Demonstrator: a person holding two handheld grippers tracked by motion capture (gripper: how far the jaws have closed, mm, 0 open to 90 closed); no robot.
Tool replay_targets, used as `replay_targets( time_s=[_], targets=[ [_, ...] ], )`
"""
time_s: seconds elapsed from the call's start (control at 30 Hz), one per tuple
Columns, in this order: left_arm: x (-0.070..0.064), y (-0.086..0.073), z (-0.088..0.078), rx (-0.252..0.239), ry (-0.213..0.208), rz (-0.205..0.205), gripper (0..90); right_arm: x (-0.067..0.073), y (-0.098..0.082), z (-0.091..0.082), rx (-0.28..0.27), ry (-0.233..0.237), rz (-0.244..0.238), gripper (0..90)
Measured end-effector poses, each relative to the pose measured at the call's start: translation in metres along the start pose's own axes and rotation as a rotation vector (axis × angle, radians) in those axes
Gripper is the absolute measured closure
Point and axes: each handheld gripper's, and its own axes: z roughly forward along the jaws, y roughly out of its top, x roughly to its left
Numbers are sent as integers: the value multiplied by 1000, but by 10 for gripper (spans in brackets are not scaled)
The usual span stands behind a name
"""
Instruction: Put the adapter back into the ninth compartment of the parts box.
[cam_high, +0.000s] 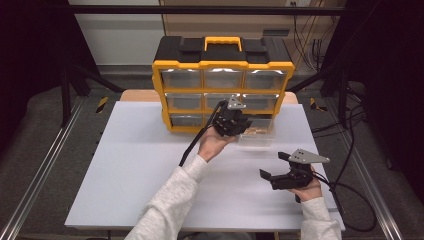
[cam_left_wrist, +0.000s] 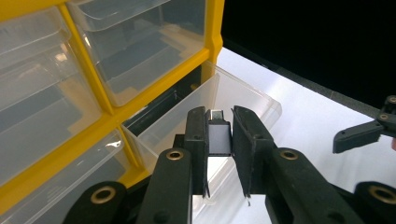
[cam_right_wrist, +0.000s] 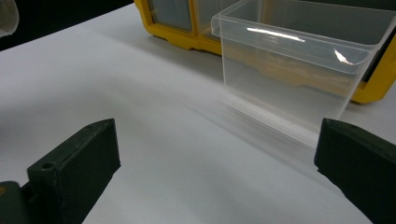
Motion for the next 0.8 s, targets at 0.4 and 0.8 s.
replay_targets(
  time_s=[0.4, 0.8],
  targets=[
    [0, 0, 13, 15, 4, 5, 756, 0, 1, -1, -6, -2, 4, 5],
    [5, -5, 25, 44, 5, 2, 756, 0, 1, -1, -5, -2, 5, 5]
  ],
)
